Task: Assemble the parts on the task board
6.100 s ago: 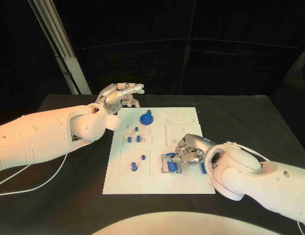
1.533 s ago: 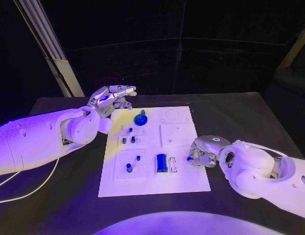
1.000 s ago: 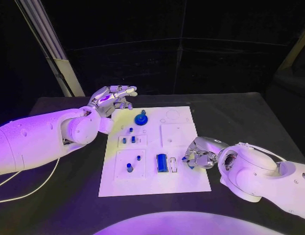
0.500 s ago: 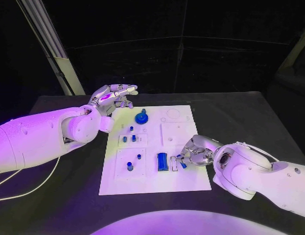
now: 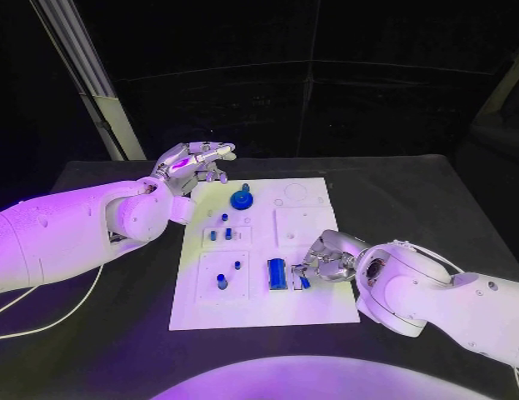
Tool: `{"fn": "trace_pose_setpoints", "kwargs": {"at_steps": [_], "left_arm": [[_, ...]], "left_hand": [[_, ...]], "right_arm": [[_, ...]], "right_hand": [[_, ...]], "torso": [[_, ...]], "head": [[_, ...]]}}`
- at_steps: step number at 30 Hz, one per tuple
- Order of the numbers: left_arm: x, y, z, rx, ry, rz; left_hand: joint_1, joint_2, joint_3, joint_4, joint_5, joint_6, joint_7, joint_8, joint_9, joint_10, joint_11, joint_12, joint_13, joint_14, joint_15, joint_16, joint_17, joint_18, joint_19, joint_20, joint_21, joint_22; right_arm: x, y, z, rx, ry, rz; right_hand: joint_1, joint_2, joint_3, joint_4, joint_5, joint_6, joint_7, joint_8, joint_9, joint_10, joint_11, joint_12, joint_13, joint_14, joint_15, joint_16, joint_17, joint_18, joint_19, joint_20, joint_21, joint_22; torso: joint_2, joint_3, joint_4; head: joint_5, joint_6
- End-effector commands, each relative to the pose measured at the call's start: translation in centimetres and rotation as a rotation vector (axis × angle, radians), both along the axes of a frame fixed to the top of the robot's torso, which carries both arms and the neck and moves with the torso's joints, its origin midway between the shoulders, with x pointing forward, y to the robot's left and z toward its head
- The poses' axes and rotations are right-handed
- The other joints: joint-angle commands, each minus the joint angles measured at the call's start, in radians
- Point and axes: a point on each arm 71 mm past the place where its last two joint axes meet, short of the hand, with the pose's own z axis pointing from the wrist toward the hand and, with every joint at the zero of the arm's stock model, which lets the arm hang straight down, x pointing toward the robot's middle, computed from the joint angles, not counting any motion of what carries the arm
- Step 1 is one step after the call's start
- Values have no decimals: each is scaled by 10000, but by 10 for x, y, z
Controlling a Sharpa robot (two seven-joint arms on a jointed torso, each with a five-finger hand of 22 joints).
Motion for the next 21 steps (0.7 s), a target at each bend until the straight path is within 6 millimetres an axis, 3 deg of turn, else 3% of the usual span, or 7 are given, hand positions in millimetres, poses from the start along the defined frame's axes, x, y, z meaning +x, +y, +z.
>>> {"fn": "trace_pose_setpoints", "kwargs": {"at_steps": [1,10,21], "left_arm": [[0,-1,2,-61,-57,-106],[0,-1,2,-55,-52,-103],[0,-1,2,-54,-37,-121]], "left_hand": [[80,-31,8,-70,29,-58,25,68,-5,-95,1,34,-13,-63,-25,-54,-12,68,-4,60,-33,-14],[80,-31,8,-70,29,-58,25,68,-5,-95,1,34,-13,-63,-25,-54,-12,68,-4,60,-33,-14],[80,-31,8,-70,29,-58,25,68,-5,-95,1,34,-13,-63,-25,-54,-12,68,-4,60,-33,-14]], "right_arm": [[0,2,-2,-156,237,161],[2,5,-2,-361,-36,258],[4,9,-2,-489,-239,395]], "right_hand": [[-101,19,68,-16,-11,137,-67,20,-15,88,-25,-10,0,537,-76,59,-2,-88,35,-43,52,5],[-178,3,93,-14,-61,205,-91,36,7,80,-44,-125,-72,533,-93,53,-8,-86,29,-61,48,-1],[-871,-79,20,9,-542,425,-147,45,116,180,-87,-169,-66,532,-137,57,22,-90,30,-114,48,14]], "torso": [[-6,5,-6],[-3,9,-6],[-6,10,-14]], "head": [[1,-2],[12,3],[24,-11]]}}
